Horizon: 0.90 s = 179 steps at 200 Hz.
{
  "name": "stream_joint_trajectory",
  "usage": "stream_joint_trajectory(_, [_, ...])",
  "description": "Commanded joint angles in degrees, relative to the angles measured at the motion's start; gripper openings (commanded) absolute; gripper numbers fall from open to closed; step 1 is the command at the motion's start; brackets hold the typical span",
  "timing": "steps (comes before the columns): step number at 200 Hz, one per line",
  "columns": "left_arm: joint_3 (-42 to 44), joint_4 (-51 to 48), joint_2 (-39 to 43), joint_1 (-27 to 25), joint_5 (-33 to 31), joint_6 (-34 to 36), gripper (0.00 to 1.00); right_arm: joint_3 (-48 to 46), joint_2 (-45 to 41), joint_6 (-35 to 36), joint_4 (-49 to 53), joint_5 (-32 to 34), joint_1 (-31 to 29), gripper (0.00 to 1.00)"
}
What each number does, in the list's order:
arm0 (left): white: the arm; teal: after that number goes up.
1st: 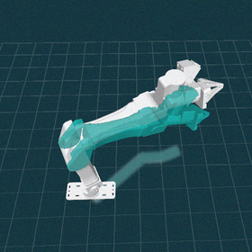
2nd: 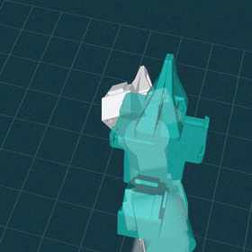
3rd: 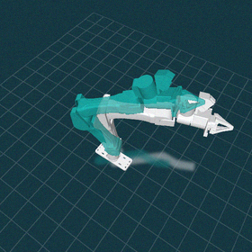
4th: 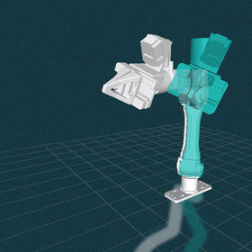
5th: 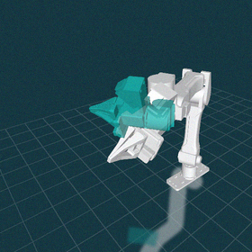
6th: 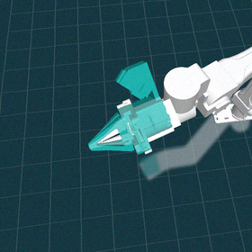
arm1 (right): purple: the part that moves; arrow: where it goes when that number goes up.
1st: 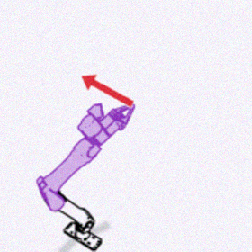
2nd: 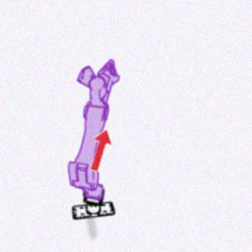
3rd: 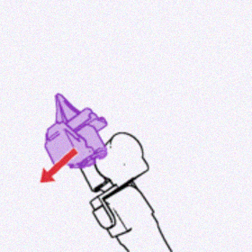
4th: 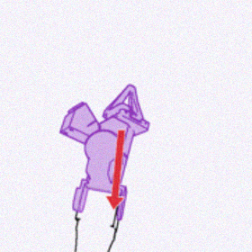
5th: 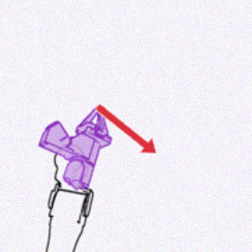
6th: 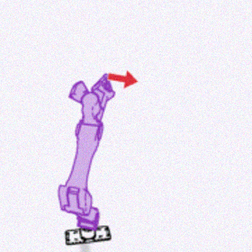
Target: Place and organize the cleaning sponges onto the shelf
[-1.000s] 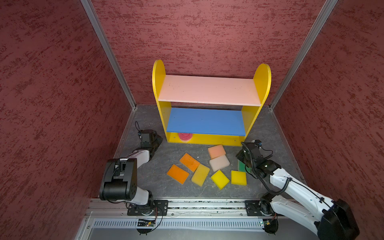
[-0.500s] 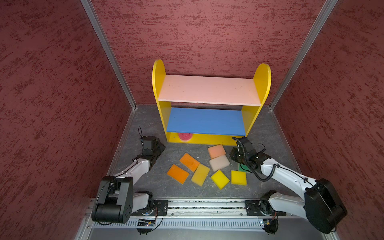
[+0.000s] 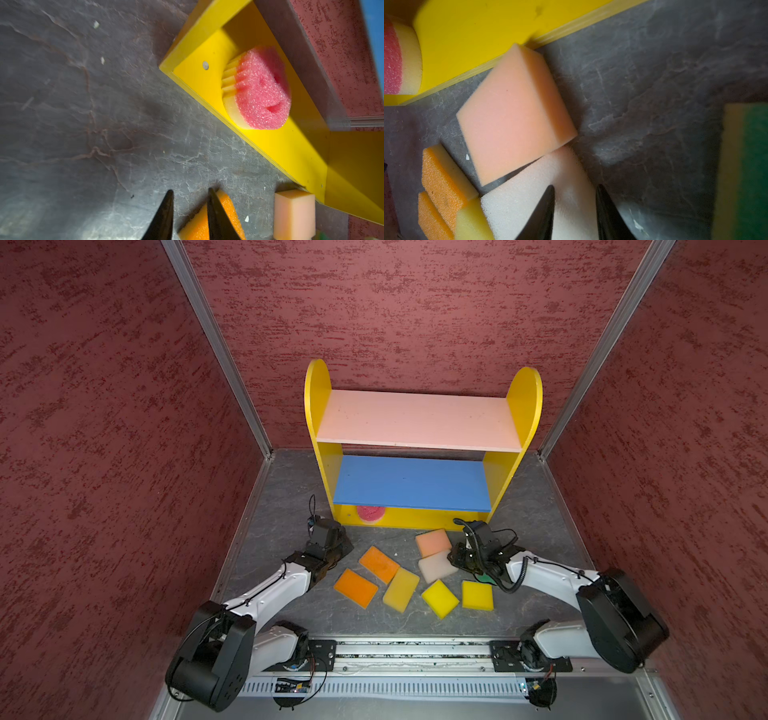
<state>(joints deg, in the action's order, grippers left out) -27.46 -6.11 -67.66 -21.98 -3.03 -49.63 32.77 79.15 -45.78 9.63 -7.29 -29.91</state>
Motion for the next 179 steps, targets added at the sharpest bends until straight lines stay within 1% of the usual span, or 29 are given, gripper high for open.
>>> stream_joint_trajectory(1, [-1.9,-1.0,-1.7,-2.8,-1.9,-0.9,0.33,-1.1,0.3,1.2,-2.3,0.0,-0.5,0.20])
stream_joint_trajectory(15, [-2.9,-1.0,-2.8,-4.4,-2.3,-0.6,0.33,-1.4,-0.5,2.1,-2.6,0.1,-0.5,0.05])
stream_joint_trajectory(26, [-4.1,-1.3,-3.5,-5.6,-2.5,0.2,0.33,-1.2,-1.5,3.2,-2.3,0.2,-0.5,0.00])
stream_joint_trajectory(70, [-10.0,-3.3,-4.9,-11.5,-3.3,4.1,0.35,2.0,-6.9,7.5,4.5,2.8,-0.5,0.00])
stream_joint_trajectory(94, [-11.7,-2.7,-5.3,-13.5,-1.7,5.6,0.39,4.2,-9.7,9.7,6.7,1.2,-0.5,0.00])
stream_joint_trajectory(103, [-12.1,-2.8,-5.3,-14.1,-1.5,5.7,0.44,4.9,-10.7,10.8,6.8,-0.5,-0.5,0.00])
stream_joint_trajectory(120, [-12.2,-1.7,-5.0,-14.3,-0.3,5.6,0.62,6.1,-12.1,13.5,5.6,-4.1,-0.6,0.00])
stream_joint_trajectory(132, [-11.8,0.1,-4.9,-14.4,1.9,6.0,0.69,7.0,-12.4,15.4,4.6,-7.1,-0.6,0.00])
stream_joint_trajectory(139, [-11.7,1.3,-4.9,-14.4,3.6,6.2,0.71,7.9,-12.2,16.3,4.1,-8.9,-0.8,0.00])
stream_joint_trajectory(147, [-11.6,2.7,-4.9,-14.4,6.0,6.5,0.70,8.8,-11.6,17.6,3.9,-10.5,-1.2,0.00])
stream_joint_trajectory(158, [-11.3,4.9,-5.0,-14.3,9.8,6.7,0.66,10.5,-10.5,19.4,4.0,-12.3,-2.2,0.00])
stream_joint_trajectory(173, [-11.1,6.7,-5.1,-14.1,15.2,6.6,0.66,12.6,-8.9,21.6,4.3,-14.0,-3.6,0.00])
stream_joint_trajectory(179, [-11.0,7.4,-5.0,-14.1,17.1,6.5,0.68,13.3,-8.2,22.0,4.4,-14.8,-3.9,0.00])
